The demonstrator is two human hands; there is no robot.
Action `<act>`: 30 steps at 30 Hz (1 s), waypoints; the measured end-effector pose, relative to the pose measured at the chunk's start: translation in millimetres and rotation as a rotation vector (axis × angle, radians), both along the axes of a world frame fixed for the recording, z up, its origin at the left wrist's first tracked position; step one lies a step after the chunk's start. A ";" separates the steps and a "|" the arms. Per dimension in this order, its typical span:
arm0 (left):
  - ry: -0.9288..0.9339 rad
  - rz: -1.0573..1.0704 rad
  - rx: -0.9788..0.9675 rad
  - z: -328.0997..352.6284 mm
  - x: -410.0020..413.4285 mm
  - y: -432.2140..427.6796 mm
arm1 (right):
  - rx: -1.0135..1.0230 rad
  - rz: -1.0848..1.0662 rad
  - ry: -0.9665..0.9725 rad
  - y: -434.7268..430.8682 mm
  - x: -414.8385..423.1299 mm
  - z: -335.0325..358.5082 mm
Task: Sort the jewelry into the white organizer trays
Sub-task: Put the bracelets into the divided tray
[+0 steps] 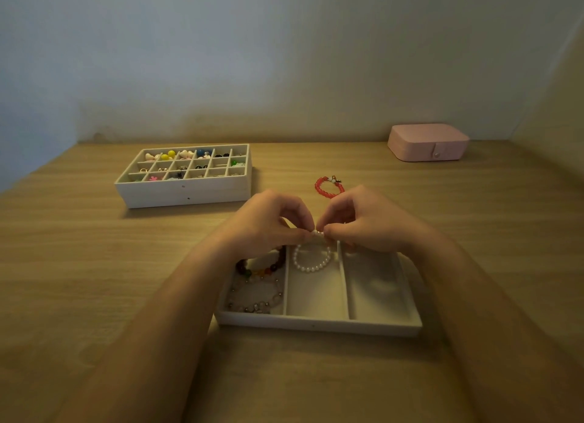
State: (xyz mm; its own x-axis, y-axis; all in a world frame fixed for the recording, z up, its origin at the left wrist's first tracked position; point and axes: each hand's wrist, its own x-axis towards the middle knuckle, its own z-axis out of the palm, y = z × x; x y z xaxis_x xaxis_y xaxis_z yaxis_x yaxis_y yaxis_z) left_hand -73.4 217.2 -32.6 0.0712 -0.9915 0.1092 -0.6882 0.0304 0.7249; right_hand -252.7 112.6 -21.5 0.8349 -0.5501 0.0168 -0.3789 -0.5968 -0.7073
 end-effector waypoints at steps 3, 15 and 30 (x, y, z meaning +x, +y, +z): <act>-0.005 0.008 -0.020 2.0 -0.4 1.0 | 0.033 -0.014 0.030 -0.1 0.0 1.3; -0.156 -0.007 0.167 5.7 -5.8 3.7 | -0.033 -0.002 0.122 -0.6 3.2 -0.6; -0.115 0.013 0.156 5.6 -4.8 3.3 | -0.040 0.012 0.136 3.6 3.4 2.2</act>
